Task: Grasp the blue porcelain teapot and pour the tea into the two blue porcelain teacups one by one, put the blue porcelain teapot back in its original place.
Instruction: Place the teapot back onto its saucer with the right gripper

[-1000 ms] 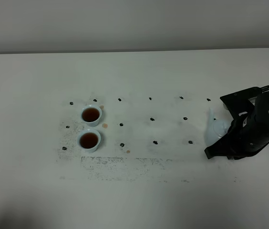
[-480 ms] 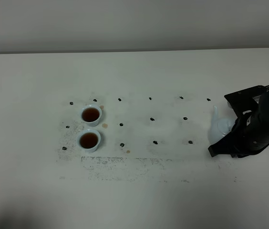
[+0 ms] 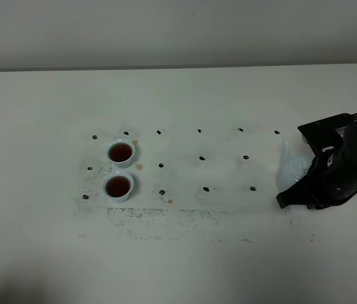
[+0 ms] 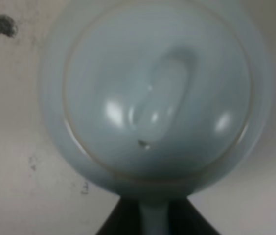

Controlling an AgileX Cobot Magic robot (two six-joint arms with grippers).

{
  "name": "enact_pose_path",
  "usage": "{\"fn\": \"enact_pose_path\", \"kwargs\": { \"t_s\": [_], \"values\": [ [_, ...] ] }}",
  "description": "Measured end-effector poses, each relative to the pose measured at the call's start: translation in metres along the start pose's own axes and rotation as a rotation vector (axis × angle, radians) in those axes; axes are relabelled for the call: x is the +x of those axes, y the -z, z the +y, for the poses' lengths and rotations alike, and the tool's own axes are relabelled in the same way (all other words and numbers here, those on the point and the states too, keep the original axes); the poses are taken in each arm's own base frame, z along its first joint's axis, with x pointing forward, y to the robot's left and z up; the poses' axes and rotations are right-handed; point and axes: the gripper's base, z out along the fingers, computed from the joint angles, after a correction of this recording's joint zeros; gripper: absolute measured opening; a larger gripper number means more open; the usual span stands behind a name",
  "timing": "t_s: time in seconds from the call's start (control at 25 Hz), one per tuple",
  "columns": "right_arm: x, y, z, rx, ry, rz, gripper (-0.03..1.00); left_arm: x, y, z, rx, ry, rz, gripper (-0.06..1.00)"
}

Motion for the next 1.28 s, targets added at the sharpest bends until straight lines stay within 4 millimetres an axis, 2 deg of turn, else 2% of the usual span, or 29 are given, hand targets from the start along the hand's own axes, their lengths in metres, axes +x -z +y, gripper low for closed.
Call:
{"fn": "enact_pose_path", "kwargs": {
  "t_s": [0.2, 0.88, 1.12, 1.28],
  "values": [
    [0.0, 0.0, 0.0, 0.001, 0.001, -0.003, 0.1, 0.0, 0.0, 0.0, 0.0, 0.0, 0.0, 0.68],
    [0.005, 0.002, 0.001, -0.015, -0.021, 0.057, 0.34, 0.0, 0.0, 0.0, 0.0, -0.001, 0.0, 0.68],
    [0.008, 0.023, 0.004, -0.023, -0.024, 0.046, 0.37, 0.0, 0.0, 0.0, 0.0, -0.001, 0.0, 0.68],
    [0.011, 0.052, 0.01, -0.051, -0.039, -0.003, 0.37, 0.0, 0.0, 0.0, 0.0, -0.001, 0.0, 0.68]
  ]
}}
